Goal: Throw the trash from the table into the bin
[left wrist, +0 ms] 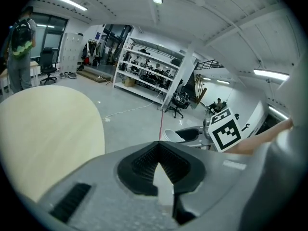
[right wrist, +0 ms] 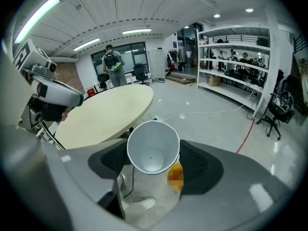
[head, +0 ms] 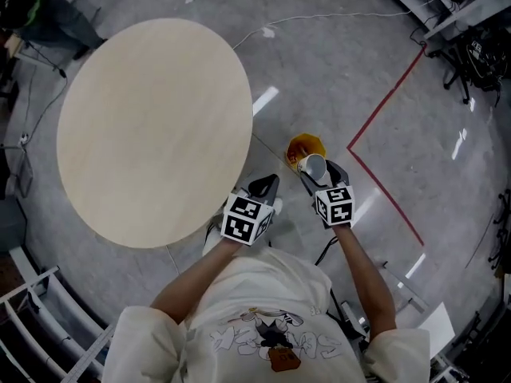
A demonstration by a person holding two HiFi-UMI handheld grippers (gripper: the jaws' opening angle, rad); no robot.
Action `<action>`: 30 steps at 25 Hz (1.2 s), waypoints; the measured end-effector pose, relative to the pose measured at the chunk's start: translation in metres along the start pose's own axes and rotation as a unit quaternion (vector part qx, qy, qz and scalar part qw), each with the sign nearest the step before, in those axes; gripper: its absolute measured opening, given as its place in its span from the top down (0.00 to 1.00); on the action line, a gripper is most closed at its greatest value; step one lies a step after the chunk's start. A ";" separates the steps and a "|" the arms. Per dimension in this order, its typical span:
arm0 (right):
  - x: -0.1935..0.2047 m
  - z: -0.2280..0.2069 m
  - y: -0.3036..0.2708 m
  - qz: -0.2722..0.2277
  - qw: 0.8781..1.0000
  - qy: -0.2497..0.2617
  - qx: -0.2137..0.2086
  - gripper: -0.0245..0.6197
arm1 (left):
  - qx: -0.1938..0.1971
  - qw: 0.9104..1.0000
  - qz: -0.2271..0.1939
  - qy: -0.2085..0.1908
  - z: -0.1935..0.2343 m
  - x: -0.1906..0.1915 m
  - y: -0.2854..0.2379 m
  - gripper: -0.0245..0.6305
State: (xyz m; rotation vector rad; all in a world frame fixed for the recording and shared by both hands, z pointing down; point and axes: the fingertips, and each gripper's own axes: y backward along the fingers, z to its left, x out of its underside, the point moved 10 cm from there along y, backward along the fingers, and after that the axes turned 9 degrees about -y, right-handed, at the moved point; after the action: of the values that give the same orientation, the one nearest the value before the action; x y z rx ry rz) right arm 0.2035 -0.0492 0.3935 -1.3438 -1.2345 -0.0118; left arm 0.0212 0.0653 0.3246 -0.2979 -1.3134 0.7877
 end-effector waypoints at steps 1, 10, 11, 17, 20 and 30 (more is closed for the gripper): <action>0.001 -0.007 0.000 0.000 1.000 -0.003 0.000 0.43 | 0.000 1.000 0.006 -0.004 -0.003 -0.002 -0.006 0.96; 0.011 -0.070 -0.036 0.021 1.000 -0.003 -0.011 0.43 | -0.016 0.998 0.064 -0.010 -0.006 -0.015 -0.061 0.96; 0.017 -0.077 -0.045 0.026 1.000 -0.005 -0.014 0.43 | -0.018 0.997 0.073 -0.010 -0.005 -0.012 -0.072 0.96; 0.052 -0.119 -0.097 0.048 0.998 -0.021 -0.017 0.43 | -0.011 0.994 0.106 -0.025 -0.001 -0.002 -0.135 0.96; 0.071 -0.132 -0.127 0.053 0.998 -0.038 -0.014 0.43 | 0.001 0.992 0.118 -0.030 0.006 0.010 -0.168 0.96; 0.136 -0.179 -0.208 0.064 0.997 -0.037 0.010 0.43 | 0.020 0.986 0.161 -0.039 0.044 0.081 -0.273 0.96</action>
State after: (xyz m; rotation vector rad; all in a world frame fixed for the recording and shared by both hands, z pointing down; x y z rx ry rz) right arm 0.2467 -0.1608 0.6755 -1.4135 -1.2052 0.1420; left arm 0.0781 -0.0856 0.5635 -0.4584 -1.3383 1.1063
